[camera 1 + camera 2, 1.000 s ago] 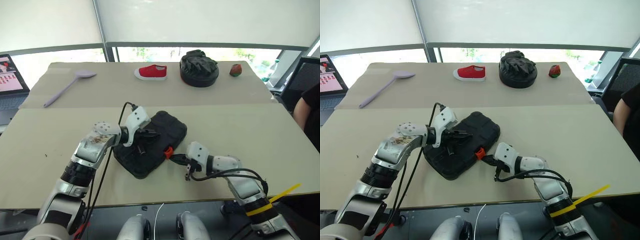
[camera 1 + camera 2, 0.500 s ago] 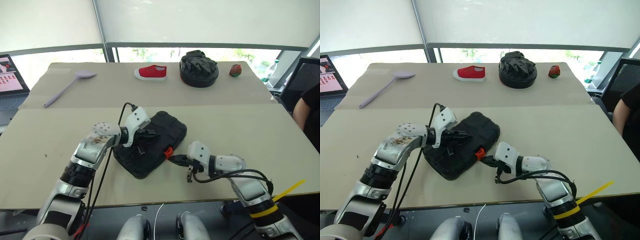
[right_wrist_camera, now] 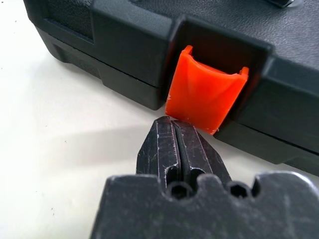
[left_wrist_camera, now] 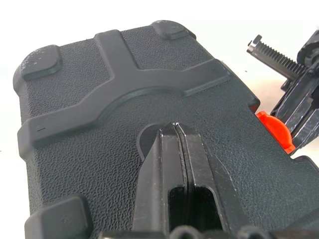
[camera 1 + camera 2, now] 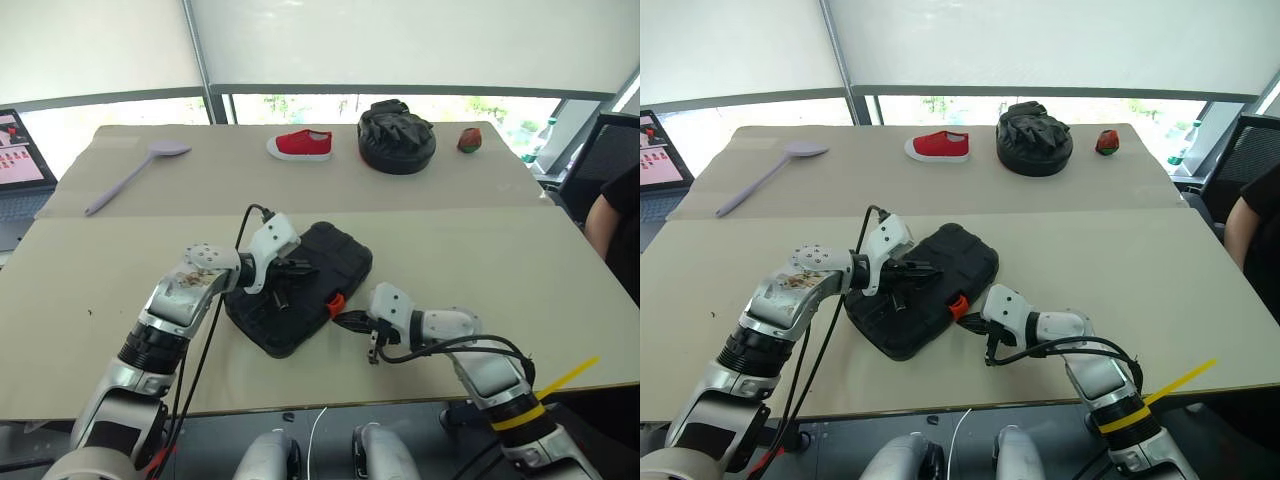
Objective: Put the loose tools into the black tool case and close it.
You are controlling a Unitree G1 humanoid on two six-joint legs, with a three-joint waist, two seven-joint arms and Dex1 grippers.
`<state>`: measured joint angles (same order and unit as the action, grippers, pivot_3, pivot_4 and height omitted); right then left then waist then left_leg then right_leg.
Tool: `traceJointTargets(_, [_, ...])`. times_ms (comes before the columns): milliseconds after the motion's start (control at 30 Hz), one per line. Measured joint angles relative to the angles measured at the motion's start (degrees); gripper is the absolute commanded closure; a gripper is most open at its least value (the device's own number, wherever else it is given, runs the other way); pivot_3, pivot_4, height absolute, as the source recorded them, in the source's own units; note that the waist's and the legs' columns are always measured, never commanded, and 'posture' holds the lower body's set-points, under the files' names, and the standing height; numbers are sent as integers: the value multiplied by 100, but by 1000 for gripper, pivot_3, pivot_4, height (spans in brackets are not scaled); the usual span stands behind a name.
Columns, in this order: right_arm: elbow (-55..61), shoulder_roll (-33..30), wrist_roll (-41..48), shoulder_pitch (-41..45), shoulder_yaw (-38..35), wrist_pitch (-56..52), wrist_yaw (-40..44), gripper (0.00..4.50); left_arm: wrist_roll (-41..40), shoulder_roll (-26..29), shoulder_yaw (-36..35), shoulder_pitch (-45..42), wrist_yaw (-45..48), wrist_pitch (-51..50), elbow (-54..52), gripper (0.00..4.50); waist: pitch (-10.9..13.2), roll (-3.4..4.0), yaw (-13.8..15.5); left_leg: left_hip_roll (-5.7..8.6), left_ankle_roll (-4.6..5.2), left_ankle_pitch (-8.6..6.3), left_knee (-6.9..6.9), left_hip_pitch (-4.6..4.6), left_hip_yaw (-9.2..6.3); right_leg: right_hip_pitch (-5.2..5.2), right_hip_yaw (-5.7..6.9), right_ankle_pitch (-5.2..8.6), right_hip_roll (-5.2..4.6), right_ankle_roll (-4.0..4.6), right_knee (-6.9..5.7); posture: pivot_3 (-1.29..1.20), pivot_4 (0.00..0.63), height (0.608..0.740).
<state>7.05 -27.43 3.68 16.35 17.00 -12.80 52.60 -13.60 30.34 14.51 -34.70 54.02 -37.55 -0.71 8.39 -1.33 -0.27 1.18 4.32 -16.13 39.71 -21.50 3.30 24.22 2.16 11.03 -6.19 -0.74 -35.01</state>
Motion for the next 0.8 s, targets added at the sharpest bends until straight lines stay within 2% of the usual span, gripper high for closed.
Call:
traceJointTargets(567, [-298,170,-18,290,19,19,-2,4440,-29,-4,-13,106,-5,-116,-168,4466,0,0,-52,-5,-3,1,-4,4,-1,0,-2,1,1,2,-1,0,150,740])
traceJointTargets(667, [-83,55,192,141,-114,-36,90,4440,-193,-149,-276,342,-4,134,-171,4466,1,2,-44,-5,-4,0,-10,-4,-3,9,-6,2,-8,5,1,0,150,740])
traceJointTargets(733, [286,-110,521,-2,-330,-137,217,3904,-483,-217,-596,553,97,411,-226,3953,1,3,-26,-4,-8,-3,-13,-15,-7,17,-2,3,-20,8,2,0,150,740])
traceJointTargets(767, [426,-211,675,-99,-494,-156,264,3803,-616,-216,-739,674,169,475,-284,3843,2,4,-16,-3,-8,-5,-13,-29,-7,26,0,3,-22,9,5,0,150,740])
traceJointTargets(800, [528,-378,837,-247,-709,-192,343,3456,-797,-186,-942,839,269,527,-353,3519,3,3,-3,-1,-6,-6,-12,-45,-9,38,3,2,-24,10,8,0,150,740])
